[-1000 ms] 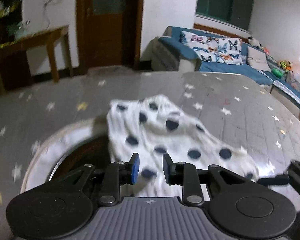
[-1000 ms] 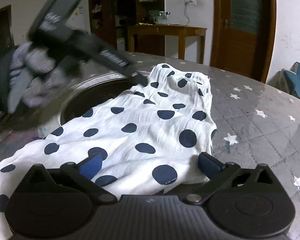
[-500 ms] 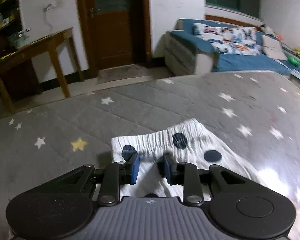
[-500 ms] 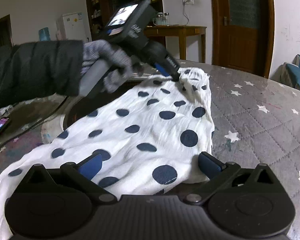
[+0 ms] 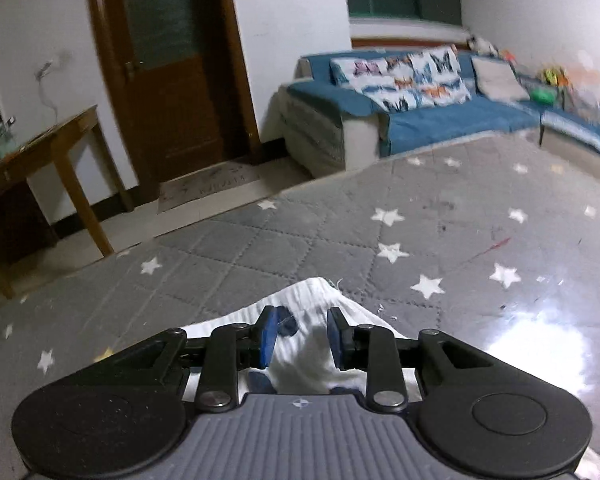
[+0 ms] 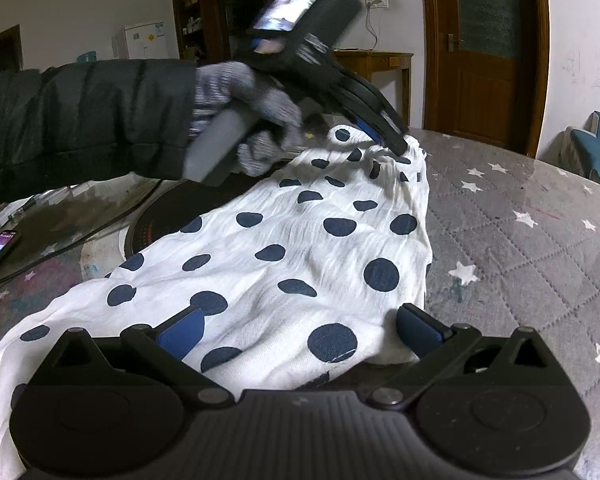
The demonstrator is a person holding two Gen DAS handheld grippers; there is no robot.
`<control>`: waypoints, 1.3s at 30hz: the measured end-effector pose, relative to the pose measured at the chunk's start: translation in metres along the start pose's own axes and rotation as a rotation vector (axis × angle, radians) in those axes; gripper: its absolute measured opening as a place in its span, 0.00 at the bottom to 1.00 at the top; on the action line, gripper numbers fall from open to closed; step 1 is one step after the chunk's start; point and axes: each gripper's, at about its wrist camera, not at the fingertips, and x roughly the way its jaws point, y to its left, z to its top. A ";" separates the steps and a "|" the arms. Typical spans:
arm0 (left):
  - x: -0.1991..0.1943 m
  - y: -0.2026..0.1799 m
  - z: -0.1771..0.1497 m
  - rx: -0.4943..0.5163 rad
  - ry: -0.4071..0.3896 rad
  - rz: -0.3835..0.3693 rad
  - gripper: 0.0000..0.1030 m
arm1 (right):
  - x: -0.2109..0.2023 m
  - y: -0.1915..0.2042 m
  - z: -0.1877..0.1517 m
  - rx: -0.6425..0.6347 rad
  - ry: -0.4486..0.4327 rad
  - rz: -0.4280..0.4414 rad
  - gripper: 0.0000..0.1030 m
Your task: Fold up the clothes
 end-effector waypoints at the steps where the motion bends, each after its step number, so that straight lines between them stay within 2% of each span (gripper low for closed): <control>1: 0.005 -0.001 0.001 0.004 -0.002 0.009 0.30 | 0.000 0.000 0.000 0.000 0.000 0.000 1.00; 7: 0.024 -0.005 0.006 -0.023 -0.014 0.022 0.32 | 0.001 0.000 0.000 -0.001 0.001 -0.001 1.00; 13: -0.002 0.007 0.004 -0.112 -0.028 -0.005 0.33 | 0.001 0.003 0.000 -0.005 0.003 -0.005 1.00; 17: -0.036 0.016 -0.005 -0.181 -0.017 -0.037 0.40 | 0.002 0.004 0.000 -0.007 0.004 -0.008 1.00; 28: -0.125 0.002 -0.069 -0.257 0.084 -0.079 0.42 | 0.006 0.012 0.000 -0.057 0.025 -0.050 1.00; 39: -0.194 -0.023 -0.129 -0.345 0.078 -0.136 0.37 | -0.001 0.011 0.001 -0.041 0.020 -0.054 1.00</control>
